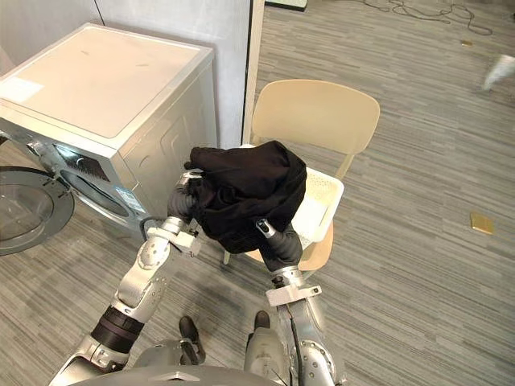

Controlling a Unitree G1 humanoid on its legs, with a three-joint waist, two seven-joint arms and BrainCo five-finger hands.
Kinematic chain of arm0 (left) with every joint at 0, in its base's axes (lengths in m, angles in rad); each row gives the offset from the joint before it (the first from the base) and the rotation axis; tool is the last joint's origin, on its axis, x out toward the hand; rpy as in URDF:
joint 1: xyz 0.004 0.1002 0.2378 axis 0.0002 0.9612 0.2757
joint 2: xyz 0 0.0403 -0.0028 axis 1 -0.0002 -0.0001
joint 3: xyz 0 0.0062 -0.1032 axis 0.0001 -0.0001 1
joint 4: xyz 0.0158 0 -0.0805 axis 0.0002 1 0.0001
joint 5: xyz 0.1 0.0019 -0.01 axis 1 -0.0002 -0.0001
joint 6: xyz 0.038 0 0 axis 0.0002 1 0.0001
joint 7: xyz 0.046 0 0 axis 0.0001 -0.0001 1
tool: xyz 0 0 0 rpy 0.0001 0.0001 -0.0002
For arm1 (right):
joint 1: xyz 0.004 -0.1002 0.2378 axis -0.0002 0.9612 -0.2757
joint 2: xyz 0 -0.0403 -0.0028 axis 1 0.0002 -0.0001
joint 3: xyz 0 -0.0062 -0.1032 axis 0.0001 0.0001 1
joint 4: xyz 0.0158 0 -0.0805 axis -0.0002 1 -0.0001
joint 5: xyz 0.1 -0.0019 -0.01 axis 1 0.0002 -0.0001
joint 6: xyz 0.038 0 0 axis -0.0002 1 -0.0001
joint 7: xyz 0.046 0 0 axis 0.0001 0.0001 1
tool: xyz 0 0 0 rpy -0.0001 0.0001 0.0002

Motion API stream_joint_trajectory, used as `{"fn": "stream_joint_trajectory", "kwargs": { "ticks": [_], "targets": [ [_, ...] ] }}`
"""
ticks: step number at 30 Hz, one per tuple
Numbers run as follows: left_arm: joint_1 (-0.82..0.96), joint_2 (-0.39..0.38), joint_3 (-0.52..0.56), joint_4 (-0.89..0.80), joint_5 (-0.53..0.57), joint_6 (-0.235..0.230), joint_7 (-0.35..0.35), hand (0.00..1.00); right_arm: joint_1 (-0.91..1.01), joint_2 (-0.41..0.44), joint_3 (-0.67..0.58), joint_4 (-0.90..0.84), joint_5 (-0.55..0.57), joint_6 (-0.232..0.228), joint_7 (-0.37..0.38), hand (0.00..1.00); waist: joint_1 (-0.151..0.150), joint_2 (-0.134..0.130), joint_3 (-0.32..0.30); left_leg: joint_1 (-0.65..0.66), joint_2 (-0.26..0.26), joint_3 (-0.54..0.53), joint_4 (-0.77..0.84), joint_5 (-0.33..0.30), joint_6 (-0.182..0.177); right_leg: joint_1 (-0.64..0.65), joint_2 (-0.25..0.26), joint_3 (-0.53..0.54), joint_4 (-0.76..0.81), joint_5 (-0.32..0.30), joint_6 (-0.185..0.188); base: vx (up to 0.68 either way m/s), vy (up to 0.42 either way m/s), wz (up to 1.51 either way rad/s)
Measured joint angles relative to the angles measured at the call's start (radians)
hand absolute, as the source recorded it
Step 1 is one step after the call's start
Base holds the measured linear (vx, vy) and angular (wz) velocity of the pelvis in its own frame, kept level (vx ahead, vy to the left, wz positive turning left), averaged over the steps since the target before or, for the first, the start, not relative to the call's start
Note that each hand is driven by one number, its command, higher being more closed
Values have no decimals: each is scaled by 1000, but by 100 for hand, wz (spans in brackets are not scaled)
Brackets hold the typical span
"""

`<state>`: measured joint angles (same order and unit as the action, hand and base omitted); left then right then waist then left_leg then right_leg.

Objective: Pick up the laundry basket with both hands and put the clothes into the washing machine.

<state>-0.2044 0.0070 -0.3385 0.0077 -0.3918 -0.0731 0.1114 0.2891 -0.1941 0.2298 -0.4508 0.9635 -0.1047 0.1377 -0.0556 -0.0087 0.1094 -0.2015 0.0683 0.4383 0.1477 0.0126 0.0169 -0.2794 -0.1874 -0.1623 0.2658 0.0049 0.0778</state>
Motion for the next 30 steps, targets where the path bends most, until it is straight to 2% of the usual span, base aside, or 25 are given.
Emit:
{"fn": "stream_joint_trajectory", "kwargs": {
  "ticks": [5,12,18,23,26,30],
  "targets": [
    [64,-1,101,-20,0,-10,8,100,2,20,-62,42,-30,5,-10,0,1,-7,-4,25,-4,-5,-20,2,-3,26,0,-11,-14,0,0,14,-19,4],
    [145,-5,283,-38,3,-15,8,100,1,-2,-203,100,-105,46,-2,0,10,-11,-29,84,-20,-28,-95,31,-15,89,1,-39,-56,1,-1,30,-15,8],
    [228,-8,357,-38,4,-16,5,100,-5,-11,-291,156,-108,50,16,0,24,-17,-58,156,-34,-58,-161,64,-20,160,3,-69,-77,-6,6,73,-23,15],
    [269,-9,400,-38,3,-16,-11,100,-23,-8,-294,156,-110,53,29,0,31,-16,-62,183,-36,-60,-188,67,-22,182,6,-69,-88,-8,6,31,-13,1],
    [286,-12,418,-38,3,-15,-12,100,-21,-7,-294,168,-148,65,37,0,31,-17,-62,198,-38,-61,-206,68,-22,199,12,-70,-105,-6,7,0,0,0],
    [292,-11,462,-38,3,-15,-13,100,-1,-22,-292,263,-218,92,96,0,35,-16,-83,207,-39,-70,-214,69,-24,212,17,-74,-115,-6,7,13,-10,2]
  ]
}}
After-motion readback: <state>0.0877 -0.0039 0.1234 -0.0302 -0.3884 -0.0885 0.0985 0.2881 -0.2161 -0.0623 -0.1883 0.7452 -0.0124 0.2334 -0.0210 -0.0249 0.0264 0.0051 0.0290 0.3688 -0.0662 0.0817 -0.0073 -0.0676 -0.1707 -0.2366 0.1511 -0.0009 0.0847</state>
